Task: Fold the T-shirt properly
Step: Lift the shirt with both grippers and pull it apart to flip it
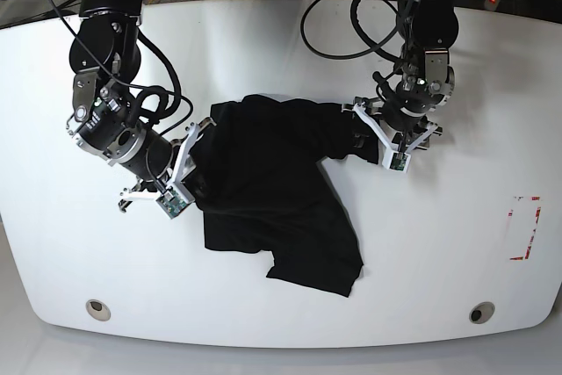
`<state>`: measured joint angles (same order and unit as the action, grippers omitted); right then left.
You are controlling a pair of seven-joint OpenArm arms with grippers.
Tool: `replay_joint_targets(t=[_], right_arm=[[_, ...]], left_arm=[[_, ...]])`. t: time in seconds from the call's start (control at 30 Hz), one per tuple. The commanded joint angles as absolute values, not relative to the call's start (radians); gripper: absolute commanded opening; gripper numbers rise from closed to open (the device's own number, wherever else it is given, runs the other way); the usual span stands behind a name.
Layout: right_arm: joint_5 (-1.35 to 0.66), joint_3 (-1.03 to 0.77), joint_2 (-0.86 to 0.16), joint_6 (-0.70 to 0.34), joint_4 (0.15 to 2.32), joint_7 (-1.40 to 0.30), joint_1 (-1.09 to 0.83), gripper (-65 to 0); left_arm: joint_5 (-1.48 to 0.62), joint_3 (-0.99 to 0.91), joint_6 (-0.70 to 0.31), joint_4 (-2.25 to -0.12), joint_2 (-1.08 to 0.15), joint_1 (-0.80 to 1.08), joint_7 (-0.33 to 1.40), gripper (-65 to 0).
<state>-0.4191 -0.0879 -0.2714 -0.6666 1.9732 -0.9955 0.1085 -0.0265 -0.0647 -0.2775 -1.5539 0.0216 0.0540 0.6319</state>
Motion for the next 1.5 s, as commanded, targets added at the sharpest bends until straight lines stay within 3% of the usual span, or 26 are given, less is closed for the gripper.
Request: replay_joint_targets(t=[0.0,0.2,0.23,0.33,0.37,0.6,1.07,1.47], right_arm=[[-0.432,-0.094,-0.280,-0.676,1.988,-0.966,0.128,-65.0],[-0.430,-0.096,-0.262,-0.677,1.983,-0.966,0.128,-65.0],[-0.430,-0.097,-0.262,-0.677,1.972,-0.966,0.128,-65.0],[-0.430,-0.105,-0.260,-0.677,1.940,-0.964,0.130,-65.0],[-0.433,-0.114,-0.260,-0.677,1.936,-0.964,0.130,-65.0],[-0.430,-0.170,-0.255,-0.682,1.931,-0.964,0.154,-65.0],[-0.430,-0.171,-0.309,-0.677,1.755,-0.967,0.476,-65.0],[-0.430,-0.039,-0.367,-0.674,1.550,-0.983,0.909,-65.0]], left_arm=[[-0.038,-0.064,-0.277,-1.541,0.021,0.025,0.608,-24.6],[-0.038,-0.064,-0.277,-1.463,0.021,-0.002,0.608,-27.6],[-0.038,-0.064,-0.277,-1.449,0.019,-0.004,0.608,-32.8],[-0.036,-0.064,-0.277,-1.392,0.015,-0.041,0.608,-59.7],[-0.036,-0.065,-0.277,-1.363,0.015,-0.051,0.608,-65.0],[-0.038,-0.099,-0.278,-1.323,0.012,-0.064,0.605,-65.0],[-0.036,-0.186,-0.278,-1.744,-0.091,-0.139,0.665,-65.0],[-0.038,-0.288,-0.278,-1.888,-0.216,-0.489,0.868,-65.0]])
